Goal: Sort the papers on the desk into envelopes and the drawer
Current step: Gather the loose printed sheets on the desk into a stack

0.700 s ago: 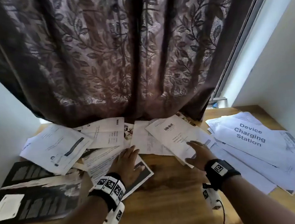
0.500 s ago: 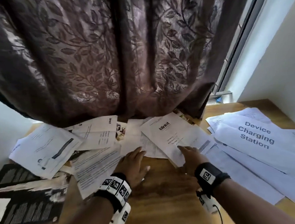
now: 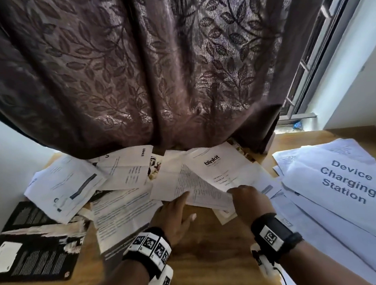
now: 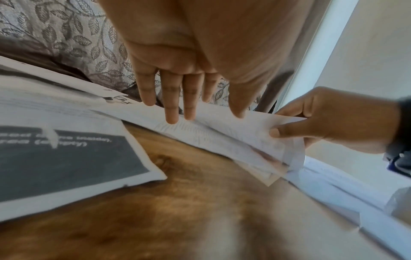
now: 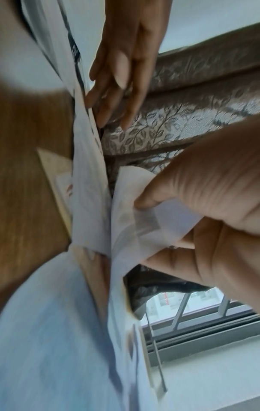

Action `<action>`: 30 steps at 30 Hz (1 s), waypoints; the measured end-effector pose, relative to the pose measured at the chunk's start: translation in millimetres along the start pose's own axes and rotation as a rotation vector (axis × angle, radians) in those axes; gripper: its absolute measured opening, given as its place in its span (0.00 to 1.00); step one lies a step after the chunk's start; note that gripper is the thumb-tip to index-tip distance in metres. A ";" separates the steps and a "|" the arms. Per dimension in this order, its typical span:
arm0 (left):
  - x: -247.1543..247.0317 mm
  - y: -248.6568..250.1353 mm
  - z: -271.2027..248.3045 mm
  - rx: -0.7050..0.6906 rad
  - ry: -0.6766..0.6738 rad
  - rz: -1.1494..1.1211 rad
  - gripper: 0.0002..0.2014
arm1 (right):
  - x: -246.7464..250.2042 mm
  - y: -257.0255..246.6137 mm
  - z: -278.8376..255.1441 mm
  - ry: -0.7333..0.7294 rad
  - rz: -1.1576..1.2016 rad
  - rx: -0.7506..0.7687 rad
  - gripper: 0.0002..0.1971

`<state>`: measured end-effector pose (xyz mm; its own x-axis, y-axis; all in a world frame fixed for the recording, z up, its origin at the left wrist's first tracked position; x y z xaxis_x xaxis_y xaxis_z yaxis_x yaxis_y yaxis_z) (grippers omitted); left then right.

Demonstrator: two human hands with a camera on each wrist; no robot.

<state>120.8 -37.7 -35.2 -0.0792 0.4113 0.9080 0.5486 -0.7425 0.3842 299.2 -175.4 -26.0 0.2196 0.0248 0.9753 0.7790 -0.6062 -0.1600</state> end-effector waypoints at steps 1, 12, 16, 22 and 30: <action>2.4 0.7 -0.3 -0.004 0.025 -0.060 0.36 | 4.5 -4.6 -4.7 0.053 0.010 0.028 0.17; 45.5 -29.0 -39.2 0.151 0.199 -0.655 0.49 | 9.6 -135.6 -93.2 -0.004 0.194 0.418 0.22; 36.5 -69.7 -63.9 0.202 0.123 -0.448 0.52 | -22.0 -139.6 -95.8 -0.094 0.341 0.302 0.39; 16.0 -128.5 -85.0 0.171 -0.024 -0.230 0.59 | -79.1 -118.7 -94.3 -0.257 0.003 0.208 0.46; 3.2 -155.1 -96.4 0.051 -0.294 0.151 0.54 | -70.5 -133.7 -87.1 -0.160 0.033 0.161 0.41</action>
<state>-44.8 27.9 -75.7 0.2454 0.4391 0.8643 0.5776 -0.7823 0.2334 128.4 -165.4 -60.1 0.3275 0.1406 0.9343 0.8506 -0.4744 -0.2267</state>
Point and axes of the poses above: each hand's wrist, its own z-axis towards the middle knuckle, its own x-axis out of the back of the hand, y = z × x, the point moved 4 cm from there along z, towards the middle knuckle, and after that the axes turned 3 degrees about y, right-handed, at the moved point
